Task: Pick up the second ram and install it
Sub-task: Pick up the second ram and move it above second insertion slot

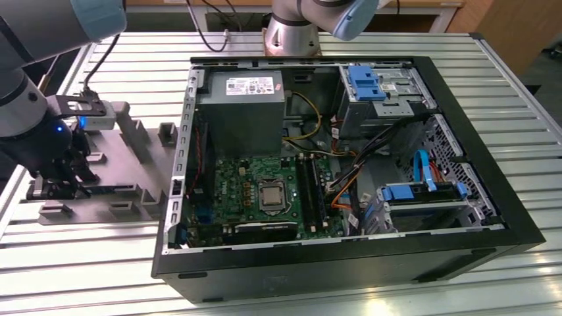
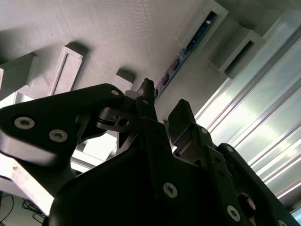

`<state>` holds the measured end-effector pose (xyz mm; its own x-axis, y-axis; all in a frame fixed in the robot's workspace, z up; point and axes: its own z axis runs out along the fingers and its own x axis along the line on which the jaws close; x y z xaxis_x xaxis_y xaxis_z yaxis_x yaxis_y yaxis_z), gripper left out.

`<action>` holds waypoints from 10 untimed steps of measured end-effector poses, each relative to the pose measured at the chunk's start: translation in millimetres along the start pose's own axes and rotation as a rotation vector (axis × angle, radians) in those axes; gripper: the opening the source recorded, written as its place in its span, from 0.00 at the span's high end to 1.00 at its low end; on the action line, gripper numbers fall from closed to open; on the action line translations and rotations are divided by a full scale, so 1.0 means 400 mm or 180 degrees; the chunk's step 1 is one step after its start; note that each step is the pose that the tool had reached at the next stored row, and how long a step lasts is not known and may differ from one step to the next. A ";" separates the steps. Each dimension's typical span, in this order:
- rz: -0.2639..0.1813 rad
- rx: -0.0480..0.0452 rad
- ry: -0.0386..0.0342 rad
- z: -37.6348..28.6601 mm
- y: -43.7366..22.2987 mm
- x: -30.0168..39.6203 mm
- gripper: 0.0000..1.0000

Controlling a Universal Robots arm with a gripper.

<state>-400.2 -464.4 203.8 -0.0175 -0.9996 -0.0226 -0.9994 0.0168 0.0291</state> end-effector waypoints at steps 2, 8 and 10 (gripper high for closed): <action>0.0000 0.0000 0.0000 0.006 0.000 0.000 0.60; 0.0000 0.0000 0.0001 0.007 0.001 0.000 0.60; 0.0000 0.0000 0.0001 0.007 0.001 0.000 0.60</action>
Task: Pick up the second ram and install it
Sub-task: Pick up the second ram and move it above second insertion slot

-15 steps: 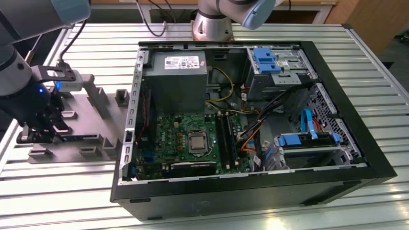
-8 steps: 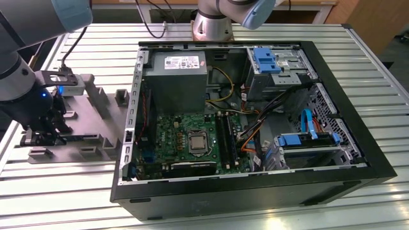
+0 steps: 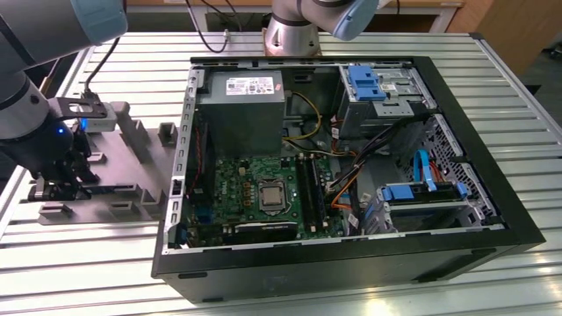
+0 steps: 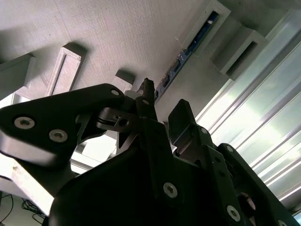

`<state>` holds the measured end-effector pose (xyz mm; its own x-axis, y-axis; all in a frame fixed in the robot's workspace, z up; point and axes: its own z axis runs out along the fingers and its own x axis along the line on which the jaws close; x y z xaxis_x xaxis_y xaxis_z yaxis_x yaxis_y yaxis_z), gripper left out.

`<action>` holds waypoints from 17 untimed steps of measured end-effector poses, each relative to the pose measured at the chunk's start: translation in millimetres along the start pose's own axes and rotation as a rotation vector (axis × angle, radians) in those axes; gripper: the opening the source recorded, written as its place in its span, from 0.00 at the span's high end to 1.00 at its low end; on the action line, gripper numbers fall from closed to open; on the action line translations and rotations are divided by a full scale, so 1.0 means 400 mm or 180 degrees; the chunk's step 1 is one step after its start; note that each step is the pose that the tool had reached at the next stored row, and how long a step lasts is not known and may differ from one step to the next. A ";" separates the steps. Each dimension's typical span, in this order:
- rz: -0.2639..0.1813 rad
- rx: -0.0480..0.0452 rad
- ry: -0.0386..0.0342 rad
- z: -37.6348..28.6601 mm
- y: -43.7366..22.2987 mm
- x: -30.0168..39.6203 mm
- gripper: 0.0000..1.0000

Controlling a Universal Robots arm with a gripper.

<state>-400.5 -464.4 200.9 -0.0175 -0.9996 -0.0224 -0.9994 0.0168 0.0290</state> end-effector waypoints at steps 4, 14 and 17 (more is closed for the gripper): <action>0.0000 0.0000 0.0000 0.000 0.000 0.000 0.60; 0.0000 0.0000 0.0000 0.006 0.000 -0.002 0.68; 0.0000 0.0000 0.0000 0.010 0.001 -0.006 0.68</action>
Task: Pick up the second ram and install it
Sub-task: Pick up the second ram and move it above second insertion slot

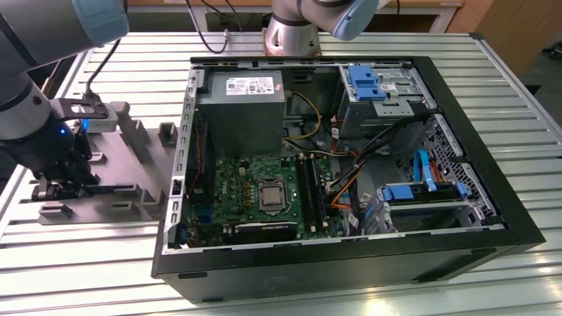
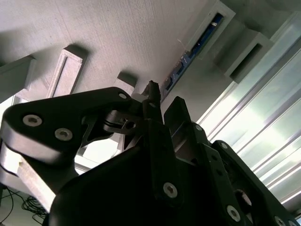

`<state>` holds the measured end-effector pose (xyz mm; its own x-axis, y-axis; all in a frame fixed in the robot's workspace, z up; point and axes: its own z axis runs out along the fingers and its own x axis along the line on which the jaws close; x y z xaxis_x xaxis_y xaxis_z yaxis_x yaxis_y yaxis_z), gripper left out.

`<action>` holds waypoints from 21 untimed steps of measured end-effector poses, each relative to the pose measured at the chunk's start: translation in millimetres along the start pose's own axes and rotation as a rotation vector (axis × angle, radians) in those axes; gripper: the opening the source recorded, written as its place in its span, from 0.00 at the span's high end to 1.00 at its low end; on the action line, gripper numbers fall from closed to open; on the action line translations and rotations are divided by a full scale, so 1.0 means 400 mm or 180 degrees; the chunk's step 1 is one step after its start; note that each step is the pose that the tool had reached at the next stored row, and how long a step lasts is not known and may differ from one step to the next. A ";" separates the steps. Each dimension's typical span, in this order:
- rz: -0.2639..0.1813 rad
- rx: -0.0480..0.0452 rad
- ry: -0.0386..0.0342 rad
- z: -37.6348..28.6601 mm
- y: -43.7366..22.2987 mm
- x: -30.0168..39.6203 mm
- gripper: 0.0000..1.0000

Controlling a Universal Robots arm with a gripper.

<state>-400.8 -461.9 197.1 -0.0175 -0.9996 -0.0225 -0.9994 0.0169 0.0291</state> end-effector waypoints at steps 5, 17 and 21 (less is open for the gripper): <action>0.0000 -0.0002 0.0000 0.009 0.001 -0.002 0.68; 0.0000 -0.0002 0.0000 0.025 0.006 -0.002 0.78; 0.0000 -0.0002 0.0000 0.026 0.006 -0.002 0.86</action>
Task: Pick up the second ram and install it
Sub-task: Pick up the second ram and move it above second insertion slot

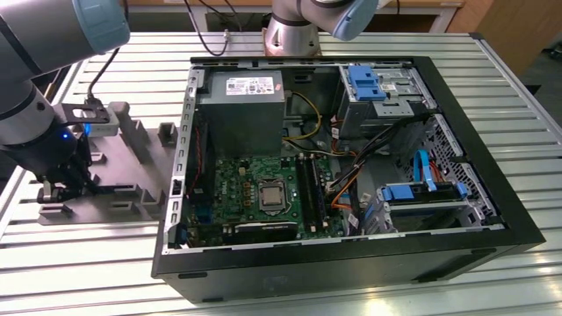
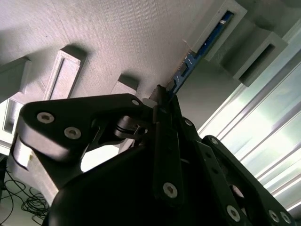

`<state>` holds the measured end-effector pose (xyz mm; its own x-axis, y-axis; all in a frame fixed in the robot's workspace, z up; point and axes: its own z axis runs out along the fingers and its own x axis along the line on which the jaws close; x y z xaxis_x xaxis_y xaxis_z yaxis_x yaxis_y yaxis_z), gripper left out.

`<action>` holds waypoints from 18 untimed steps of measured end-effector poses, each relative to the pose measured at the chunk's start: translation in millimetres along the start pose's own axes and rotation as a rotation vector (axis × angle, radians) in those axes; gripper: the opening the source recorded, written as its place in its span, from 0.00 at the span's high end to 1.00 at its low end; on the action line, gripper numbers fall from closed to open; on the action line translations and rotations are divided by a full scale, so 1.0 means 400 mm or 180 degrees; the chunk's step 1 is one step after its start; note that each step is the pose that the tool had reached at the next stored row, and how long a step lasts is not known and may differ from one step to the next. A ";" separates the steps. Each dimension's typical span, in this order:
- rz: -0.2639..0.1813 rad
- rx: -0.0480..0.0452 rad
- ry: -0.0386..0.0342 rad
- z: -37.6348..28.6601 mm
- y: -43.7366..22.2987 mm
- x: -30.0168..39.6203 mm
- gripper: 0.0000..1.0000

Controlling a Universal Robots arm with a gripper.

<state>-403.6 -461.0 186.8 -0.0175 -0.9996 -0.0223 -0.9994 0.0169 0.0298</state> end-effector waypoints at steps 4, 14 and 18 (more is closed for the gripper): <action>0.0000 0.0000 0.0000 0.000 0.000 0.000 0.86; 0.0000 0.0000 -0.0005 -0.014 0.000 0.000 0.86; 0.0000 0.0001 -0.0007 -0.027 0.001 -0.001 0.86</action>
<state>-403.5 -460.9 197.7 -0.0175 -0.9995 -0.0244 -0.9994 0.0168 0.0296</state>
